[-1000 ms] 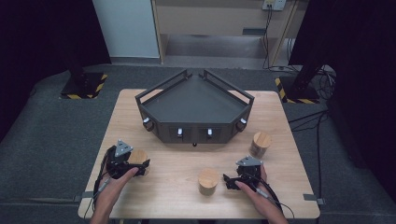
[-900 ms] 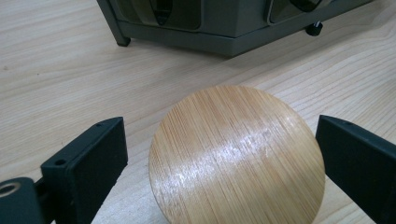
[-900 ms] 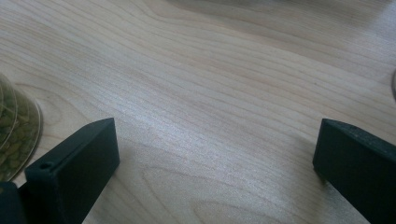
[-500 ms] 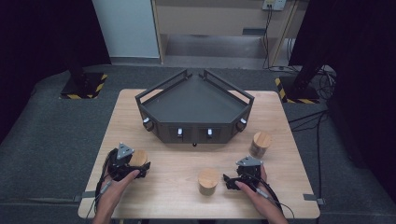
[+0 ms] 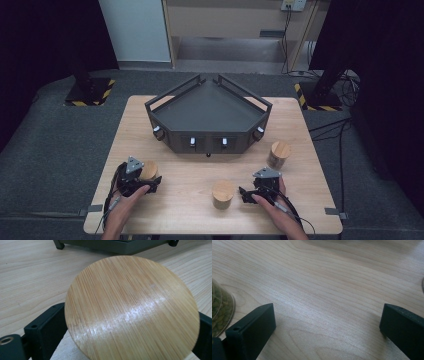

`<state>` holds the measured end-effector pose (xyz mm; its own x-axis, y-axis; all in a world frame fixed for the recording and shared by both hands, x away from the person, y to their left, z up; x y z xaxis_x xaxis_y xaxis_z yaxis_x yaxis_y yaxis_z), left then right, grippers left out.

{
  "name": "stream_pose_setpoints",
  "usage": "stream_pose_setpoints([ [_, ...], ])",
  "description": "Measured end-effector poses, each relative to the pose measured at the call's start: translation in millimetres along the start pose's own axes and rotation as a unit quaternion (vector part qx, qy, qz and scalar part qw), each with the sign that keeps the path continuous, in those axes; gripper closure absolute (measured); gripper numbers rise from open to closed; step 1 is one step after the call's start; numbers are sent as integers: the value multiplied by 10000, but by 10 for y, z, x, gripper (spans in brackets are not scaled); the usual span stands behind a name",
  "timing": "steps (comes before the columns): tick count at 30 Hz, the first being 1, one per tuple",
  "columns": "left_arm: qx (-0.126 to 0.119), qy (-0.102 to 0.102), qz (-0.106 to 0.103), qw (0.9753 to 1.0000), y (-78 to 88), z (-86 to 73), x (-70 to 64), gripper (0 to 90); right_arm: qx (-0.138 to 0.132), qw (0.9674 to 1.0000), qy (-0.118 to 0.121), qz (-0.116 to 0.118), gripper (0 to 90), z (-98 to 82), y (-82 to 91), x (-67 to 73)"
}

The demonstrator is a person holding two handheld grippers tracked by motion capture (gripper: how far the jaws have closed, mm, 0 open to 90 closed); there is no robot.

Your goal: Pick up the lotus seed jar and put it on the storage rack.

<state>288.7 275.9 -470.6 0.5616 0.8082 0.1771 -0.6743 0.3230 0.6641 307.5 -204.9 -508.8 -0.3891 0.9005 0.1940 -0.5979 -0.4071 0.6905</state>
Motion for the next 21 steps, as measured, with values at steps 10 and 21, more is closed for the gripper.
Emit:
stream_pose_setpoints([
  [10,8,-50,-9,10000,-50,-45,-31,43,1,10000,1,1,5,-1,1,0],
  [21,-69,-115,65,9999,-68,-85,-61,149,6,10000,-6,2,5,-1,2,1],
])
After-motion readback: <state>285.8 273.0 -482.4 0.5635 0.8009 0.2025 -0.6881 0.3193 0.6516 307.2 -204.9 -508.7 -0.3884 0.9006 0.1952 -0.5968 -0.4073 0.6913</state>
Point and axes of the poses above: each handheld gripper's, and its own axes: y roughly backward along the jaws, z roughly out of its top, x roughly to its left, the point moved 8 cm from there along -y, roughly forward along the jaws, and after that the axes turned 14 degrees about -y, right-handed, at the moved point
